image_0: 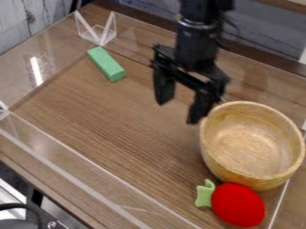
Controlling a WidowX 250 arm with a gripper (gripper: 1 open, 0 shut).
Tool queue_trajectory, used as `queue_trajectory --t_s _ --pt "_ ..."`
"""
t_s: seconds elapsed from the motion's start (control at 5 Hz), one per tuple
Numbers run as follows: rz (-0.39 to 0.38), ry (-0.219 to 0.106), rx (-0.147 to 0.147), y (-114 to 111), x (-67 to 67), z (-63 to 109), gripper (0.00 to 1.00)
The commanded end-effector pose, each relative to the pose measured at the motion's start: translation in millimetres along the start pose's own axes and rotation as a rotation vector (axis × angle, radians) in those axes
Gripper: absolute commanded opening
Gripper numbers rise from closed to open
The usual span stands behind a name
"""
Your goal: Move the red object to the left side of the table
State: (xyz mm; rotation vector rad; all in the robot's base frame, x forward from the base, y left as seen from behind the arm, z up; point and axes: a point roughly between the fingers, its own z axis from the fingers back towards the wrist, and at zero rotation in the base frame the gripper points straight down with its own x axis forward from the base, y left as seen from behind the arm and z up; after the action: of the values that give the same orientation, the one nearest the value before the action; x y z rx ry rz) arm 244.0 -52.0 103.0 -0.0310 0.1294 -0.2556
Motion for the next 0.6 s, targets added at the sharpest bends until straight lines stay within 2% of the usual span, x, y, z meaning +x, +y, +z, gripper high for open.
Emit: queue_trajectory --t_s 0.0,0.2,0.4 --pt "-0.195 -0.06 0.015 -31 -7.0 4.6 1.0" --pt "-0.374 -0.072 0.025 -59 -13.7 -4.6 1.0" --pt "-0.524 -0.091 0.039 -74 -14.9 -19.2 1.0"
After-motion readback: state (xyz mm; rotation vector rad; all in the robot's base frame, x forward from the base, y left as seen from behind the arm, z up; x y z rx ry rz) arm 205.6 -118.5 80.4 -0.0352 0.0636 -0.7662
